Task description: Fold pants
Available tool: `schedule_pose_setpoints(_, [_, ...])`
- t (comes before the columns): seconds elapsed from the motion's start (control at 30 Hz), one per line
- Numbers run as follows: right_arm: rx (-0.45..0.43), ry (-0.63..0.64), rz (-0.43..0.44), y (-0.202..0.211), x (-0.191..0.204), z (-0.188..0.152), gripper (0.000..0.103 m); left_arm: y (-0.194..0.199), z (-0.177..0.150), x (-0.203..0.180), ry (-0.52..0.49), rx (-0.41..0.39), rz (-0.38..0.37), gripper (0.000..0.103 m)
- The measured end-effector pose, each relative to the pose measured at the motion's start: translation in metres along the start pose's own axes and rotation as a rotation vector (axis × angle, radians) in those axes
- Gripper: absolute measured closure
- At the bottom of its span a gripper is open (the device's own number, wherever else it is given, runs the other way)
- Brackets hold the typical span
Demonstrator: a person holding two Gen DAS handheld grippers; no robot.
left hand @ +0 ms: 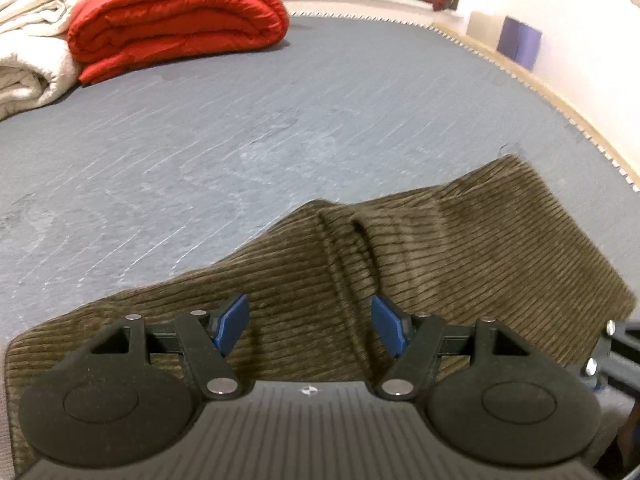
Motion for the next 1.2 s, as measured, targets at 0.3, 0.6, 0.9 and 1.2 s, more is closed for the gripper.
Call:
schedule_pose_setpoints(0.3, [-0.005, -0.238, -0.207, 0.024, -0.062, -0.017, 0.040, -0.005, 0.014, -0.020, 0.052, -0.054, -0.090, 0.045])
schedule_pose_setpoints(0.6, [0.065, -0.575, -0.693, 0.072, -0.148, -0.081, 0.019, -0.048, 0.016, -0.025, 0.098, 0.031, -0.049, 0.028])
schedule_pose_setpoints(0.9, [0.061, -0.907, -0.656, 0.094, -0.170, -0.137, 0.013, -0.036, 0.037, -0.011, 0.159, -0.062, -0.051, 0.092])
schedule_pose_setpoints(1.2, [0.044, -0.944, -0.596, 0.091, -0.164, -0.135, 0.025, -0.023, 0.035, -0.004, 0.133, -0.097, 0.031, 0.059])
Point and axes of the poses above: each gripper's, at about its wrist camera, not at the fingertips, and y roughly against the way its jaws point, x to its left, z to its top, the point moved 7 cm from there along -y, roughly the way its jaws point, and after that the axes turned 2 degrees about z, right-handed, at the moved point
